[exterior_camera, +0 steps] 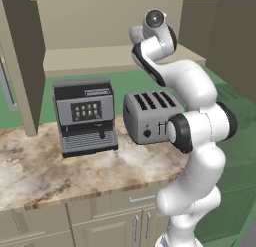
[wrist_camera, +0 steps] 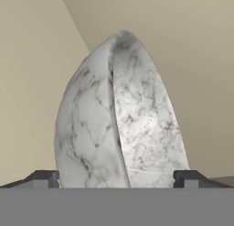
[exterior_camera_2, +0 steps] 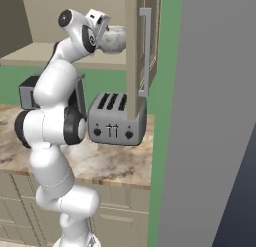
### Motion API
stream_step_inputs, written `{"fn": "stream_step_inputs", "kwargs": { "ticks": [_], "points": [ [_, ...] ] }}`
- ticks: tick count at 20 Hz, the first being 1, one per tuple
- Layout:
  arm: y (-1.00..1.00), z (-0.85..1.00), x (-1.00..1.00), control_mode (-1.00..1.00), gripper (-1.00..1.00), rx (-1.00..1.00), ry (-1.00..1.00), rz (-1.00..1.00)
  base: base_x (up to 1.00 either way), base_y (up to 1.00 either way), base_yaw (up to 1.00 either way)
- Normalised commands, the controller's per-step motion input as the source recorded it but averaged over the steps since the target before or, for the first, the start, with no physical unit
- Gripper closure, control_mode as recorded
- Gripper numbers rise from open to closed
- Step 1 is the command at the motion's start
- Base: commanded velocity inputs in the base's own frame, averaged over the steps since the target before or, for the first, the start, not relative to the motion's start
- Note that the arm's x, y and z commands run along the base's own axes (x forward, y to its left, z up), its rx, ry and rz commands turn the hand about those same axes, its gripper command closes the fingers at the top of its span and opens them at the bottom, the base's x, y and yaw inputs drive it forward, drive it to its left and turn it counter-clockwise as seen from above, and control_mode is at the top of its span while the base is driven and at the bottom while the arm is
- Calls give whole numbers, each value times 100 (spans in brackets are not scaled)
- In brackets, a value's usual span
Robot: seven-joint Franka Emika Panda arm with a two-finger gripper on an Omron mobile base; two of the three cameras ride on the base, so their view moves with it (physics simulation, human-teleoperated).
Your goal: Move the bowls from the cabinet to the plates on the dining table.
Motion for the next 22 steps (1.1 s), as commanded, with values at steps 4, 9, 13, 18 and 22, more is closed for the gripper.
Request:
{"fn": "stream_step_inputs", "kwargs": {
  "ticks": [4,9,13,18,22],
  "points": [
    [-1,-47,26,-100,-100,0,0,5,0,0,0],
    [5,-99,3,-100,-100,0,0,4,0,0,0],
    [3,-96,0,-100,-100,0,0,4,0,0,0],
    [0,-41,0,-100,100,0,0,2,0,0,0],
    [0,-16,0,-100,100,0,0,1,0,0,0]
  ]
}}
